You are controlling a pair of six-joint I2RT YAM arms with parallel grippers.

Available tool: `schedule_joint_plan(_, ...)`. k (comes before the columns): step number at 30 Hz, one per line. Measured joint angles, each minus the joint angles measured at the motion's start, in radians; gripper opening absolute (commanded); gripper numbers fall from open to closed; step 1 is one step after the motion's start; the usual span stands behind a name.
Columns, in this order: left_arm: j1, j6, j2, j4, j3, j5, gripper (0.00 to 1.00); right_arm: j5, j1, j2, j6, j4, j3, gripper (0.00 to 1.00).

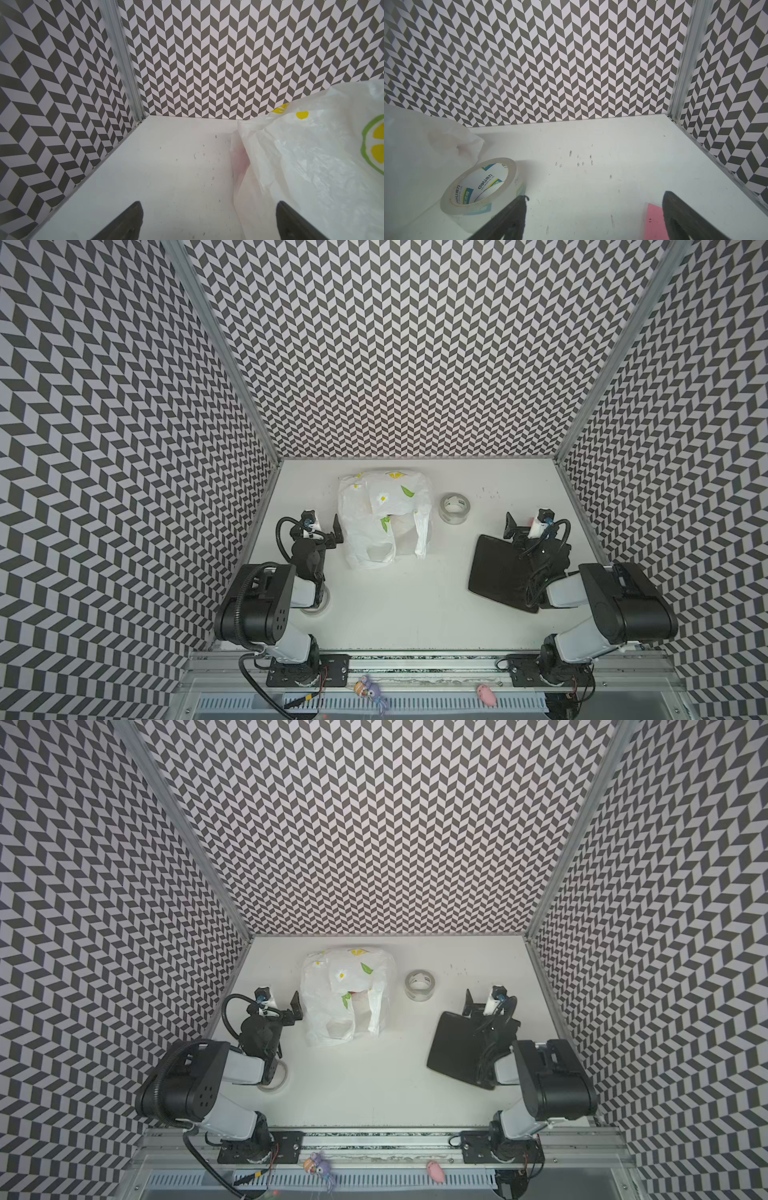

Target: Take the fake fruits out of the plastic bag

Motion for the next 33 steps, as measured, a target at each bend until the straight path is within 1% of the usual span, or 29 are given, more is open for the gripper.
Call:
schedule_joint_plan(22, 0.000, 0.000, 0.000, 0.000, 0.000, 0.000, 1.00, 0.004, 0.002, 0.000, 0.000, 0.000, 0.000, 0.99)
schedule_joint_plan(30, 0.002, -0.001, -0.002, 0.008, -0.004, -0.003, 1.00, 0.025, 0.002, -0.003, 0.002, -0.002, 0.000, 0.99)
schedule_joint_plan(31, 0.003, -0.002, -0.013, 0.011, -0.013, -0.006, 1.00, 0.031, 0.002, -0.018, 0.004, -0.019, 0.000, 0.99)
schedule_joint_plan(33, 0.004, -0.004, -0.075, -0.009, -0.036, -0.016, 1.00, 0.037, 0.003, -0.087, 0.004, -0.108, 0.011, 0.99)
